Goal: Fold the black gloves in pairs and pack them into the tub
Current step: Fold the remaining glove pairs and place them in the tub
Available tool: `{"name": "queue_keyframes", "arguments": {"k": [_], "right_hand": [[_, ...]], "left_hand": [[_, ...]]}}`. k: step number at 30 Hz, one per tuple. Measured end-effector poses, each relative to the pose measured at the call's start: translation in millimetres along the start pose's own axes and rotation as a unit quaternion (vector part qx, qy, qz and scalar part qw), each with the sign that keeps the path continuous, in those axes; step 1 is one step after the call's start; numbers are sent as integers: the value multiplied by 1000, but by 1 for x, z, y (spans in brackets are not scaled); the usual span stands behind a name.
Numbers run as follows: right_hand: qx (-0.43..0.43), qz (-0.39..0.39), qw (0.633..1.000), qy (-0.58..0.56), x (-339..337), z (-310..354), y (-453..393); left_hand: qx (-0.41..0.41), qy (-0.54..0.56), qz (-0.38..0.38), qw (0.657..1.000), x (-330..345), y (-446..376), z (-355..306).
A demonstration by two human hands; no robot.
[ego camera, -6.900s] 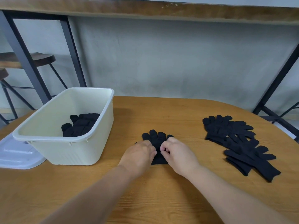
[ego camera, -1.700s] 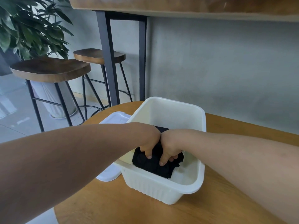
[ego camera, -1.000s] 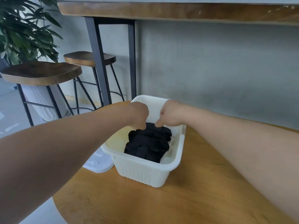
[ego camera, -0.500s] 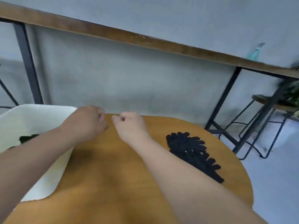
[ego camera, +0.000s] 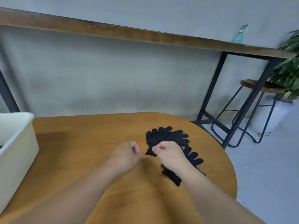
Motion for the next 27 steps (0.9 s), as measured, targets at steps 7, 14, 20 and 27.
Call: {"name": "queue_keyframes", "arguments": {"k": [7,14,20,27], "right_hand": [[-23,23,985,171,5,-42,-43],[-146,21,911,385,34,-21,-66],[-202,-1,871,447,41,-10,-71],[-192,78,885,417,46,-11,-71]], "left_hand": [[21,-88,67,994,48,-43,7],[74,-137,84,984,63,-66,-3],[97,-171,106,975,70,-68,-3],[90,-221,129,962,66,-73,5]]}}
Point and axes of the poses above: each hand's wrist, its own y-axis away from the middle knuckle, its own x-axis out of the palm, z = x × y, the point moved 10 cm from there along -y, towards the middle knuckle, and after that the axes turned 10 degrees about y, right-handed, at the moved point
